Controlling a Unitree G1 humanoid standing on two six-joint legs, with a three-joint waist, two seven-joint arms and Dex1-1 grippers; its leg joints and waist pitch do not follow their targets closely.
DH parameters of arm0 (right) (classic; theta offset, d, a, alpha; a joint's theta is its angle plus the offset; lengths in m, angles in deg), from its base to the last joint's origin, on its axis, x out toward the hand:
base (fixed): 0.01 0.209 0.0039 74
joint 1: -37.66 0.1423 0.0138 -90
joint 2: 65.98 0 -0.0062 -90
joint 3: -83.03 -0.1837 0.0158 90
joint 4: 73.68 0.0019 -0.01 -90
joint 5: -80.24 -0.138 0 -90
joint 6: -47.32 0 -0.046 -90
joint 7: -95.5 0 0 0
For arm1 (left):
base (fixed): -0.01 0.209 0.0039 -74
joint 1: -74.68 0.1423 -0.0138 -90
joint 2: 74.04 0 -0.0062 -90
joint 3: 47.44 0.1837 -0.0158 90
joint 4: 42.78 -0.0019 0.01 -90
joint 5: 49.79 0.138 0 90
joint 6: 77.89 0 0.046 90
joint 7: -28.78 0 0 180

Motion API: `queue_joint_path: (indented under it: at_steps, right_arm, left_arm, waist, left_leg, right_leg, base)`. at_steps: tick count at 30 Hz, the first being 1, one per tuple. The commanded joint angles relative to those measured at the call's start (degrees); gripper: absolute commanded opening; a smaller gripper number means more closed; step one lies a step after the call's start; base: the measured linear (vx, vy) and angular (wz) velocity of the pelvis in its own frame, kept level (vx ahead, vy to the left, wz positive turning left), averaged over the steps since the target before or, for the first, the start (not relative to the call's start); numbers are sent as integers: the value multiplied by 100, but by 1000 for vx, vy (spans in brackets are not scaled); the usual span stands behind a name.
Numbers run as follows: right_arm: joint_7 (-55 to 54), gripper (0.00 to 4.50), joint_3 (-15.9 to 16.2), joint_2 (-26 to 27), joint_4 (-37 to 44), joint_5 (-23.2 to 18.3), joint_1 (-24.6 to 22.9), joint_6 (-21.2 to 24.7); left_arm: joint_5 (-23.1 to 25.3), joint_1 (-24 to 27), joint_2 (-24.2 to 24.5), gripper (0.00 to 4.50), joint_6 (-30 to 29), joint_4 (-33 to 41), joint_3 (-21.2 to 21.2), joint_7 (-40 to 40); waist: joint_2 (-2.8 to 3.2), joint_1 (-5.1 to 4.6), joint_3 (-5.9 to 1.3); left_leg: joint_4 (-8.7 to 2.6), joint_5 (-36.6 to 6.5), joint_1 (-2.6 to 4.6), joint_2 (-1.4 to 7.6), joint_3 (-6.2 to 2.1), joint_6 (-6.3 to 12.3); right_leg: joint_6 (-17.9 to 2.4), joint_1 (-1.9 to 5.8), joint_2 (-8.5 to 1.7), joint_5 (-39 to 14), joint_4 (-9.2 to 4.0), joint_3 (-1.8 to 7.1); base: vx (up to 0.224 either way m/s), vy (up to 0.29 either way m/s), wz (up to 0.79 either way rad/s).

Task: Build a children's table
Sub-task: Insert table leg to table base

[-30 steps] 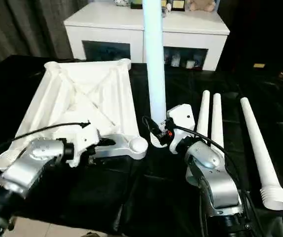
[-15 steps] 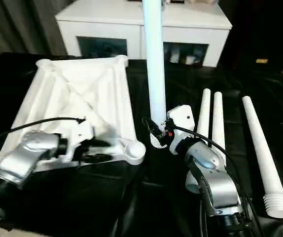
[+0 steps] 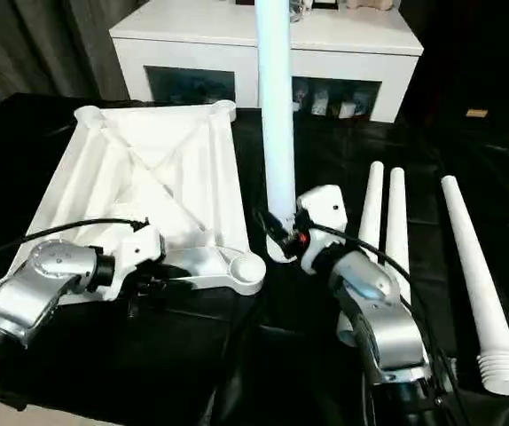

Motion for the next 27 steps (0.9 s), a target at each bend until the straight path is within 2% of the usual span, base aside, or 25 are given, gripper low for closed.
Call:
queue_joint_path:
  at_steps: [1,6,9,11,12,13,14,15,16,18,24,27]
  right_arm:
    - [-34,185,19,26,-29,-1,52,-93]
    - [-41,185,-9,94,-39,-76,55,-23]
    - [-27,185,-46,146,-49,-168,62,63]
    - [-4,185,-74,171,-55,-245,80,132]
    - [118,185,-168,226,-75,-530,120,387]
    - [190,185,-198,239,-79,-648,128,482]
    - [238,184,-210,241,-80,-715,131,540]
    - [345,184,-223,222,-91,-840,132,684]
    - [348,184,-223,221,-91,-844,132,688]
    - [513,184,-151,136,-207,-826,152,745]
    - [520,184,-106,106,-297,-762,238,710]
    - [475,184,-133,113,-269,-797,293,762]
  left_arm:
    - [146,46,-18,36,83,56,102,-96]
    - [262,111,-73,1,128,78,152,-193]
    - [356,147,-44,1,155,105,212,-203]
    - [422,190,-19,1,168,145,256,-210]
    - [460,313,-5,1,103,308,322,-201]
    - [464,355,-19,1,88,367,333,-221]
    - [468,376,-35,0,83,397,336,-247]
    - [471,427,-93,0,64,482,343,-304]
    - [471,429,-95,0,63,485,343,-306]
    - [411,499,-240,0,-37,648,347,-361]
    - [566,569,-351,0,6,785,391,-681]
    - [456,540,-484,0,-223,786,212,-871]
  waist:
    - [-6,11,-370]
    - [-13,14,-392]
    - [-15,-12,-396]
    - [-16,-18,-387]
    - [-14,-18,-385]
    - [-5,-26,-377]
    - [-36,-32,-372]
    - [-38,-27,-371]
    - [-23,-21,-372]
    - [-60,-25,-370]
    - [-74,29,-370]
    - [-77,38,-371]
  left_leg:
    - [-491,-1437,125,357,-126,-28]
    - [-473,-1171,103,352,-123,52]
    - [-457,-1112,101,344,-116,131]
    - [-460,-1150,105,348,-113,149]
    - [-462,-1216,115,353,-114,148]
    - [-475,-1305,112,363,-124,135]
    - [-479,-1347,117,368,-118,126]
    - [-481,-1366,118,365,-118,115]
    - [-483,-1356,124,371,-119,101]
    - [-481,-1325,122,371,-107,82]
    - [-477,-1297,128,369,-102,80]
    - [-484,-1334,133,367,-100,32]
  right_leg:
    - [-1286,226,-344,-885,-383,235]
    - [-1364,258,-340,-447,-332,225]
    - [-1411,262,-341,-337,-329,223]
    - [-1419,258,-341,-406,-343,225]
    - [-1425,259,-349,-516,-352,228]
    - [-1423,257,-347,-641,-359,224]
    - [-1414,253,-342,-698,-370,226]
    - [-1399,249,-339,-779,-367,225]
    - [-1386,244,-341,-794,-368,226]
    - [-1389,235,-339,-792,-370,224]
    - [-1279,222,-344,-924,-391,231]
    - [-1252,213,-337,-983,-387,229]
  base:
    - [0,0,0]
    - [0,0,0]
    - [0,0,0]
    - [0,0,0]
    - [0,0,0]
    - [0,0,0]
    - [0,0,0]
    - [0,0,0]
    - [0,0,0]
    - [0,0,0]
    - [0,0,0]
    - [0,0,0]
